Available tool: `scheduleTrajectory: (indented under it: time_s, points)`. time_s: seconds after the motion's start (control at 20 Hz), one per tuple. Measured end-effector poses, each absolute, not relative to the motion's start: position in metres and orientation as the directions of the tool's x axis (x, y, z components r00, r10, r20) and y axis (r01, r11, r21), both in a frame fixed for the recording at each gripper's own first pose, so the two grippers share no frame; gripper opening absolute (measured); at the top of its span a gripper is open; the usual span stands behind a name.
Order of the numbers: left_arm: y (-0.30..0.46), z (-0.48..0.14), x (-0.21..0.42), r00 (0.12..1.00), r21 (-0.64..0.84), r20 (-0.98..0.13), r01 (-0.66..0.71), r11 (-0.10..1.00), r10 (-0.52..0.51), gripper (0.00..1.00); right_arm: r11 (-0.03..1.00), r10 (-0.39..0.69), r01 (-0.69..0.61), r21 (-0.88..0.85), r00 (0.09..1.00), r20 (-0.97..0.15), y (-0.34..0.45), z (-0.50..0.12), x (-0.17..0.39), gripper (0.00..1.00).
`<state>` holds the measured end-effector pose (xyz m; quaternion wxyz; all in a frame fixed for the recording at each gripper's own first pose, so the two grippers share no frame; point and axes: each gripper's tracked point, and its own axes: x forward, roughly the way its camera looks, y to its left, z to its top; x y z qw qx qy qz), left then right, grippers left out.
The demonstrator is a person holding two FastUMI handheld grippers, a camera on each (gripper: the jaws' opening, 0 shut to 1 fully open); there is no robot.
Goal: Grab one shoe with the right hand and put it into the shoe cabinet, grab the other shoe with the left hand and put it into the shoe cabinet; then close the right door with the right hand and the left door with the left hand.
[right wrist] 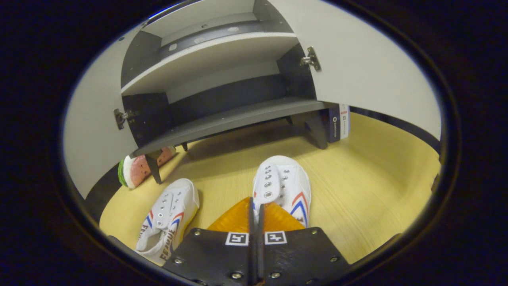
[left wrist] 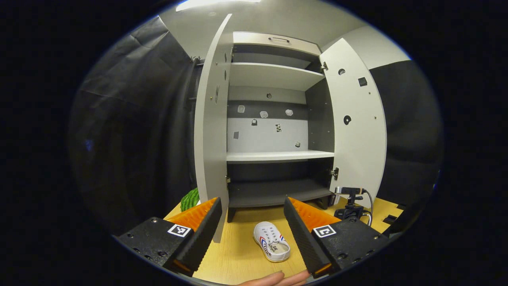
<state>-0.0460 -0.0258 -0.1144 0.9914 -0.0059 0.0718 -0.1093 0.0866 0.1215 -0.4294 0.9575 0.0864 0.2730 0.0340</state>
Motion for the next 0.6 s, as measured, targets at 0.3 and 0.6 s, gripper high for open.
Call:
scheduleTrajectory:
  time_s: [0.3,0.6]
  points:
    - [-0.021,-0.117,-0.042,0.966,-0.005,-0.141,0.22,0.975,-0.219,0.92,0.98,0.134,-0.056,0.19,0.894,-0.428,0.119,-0.398,0.074,0.0]
    - [-0.022,-0.127,-0.041,0.959,-0.012,-0.172,0.227,0.974,-0.226,0.95,0.977,0.182,-0.134,0.166,0.928,-0.325,0.123,-0.321,0.07,0.0]
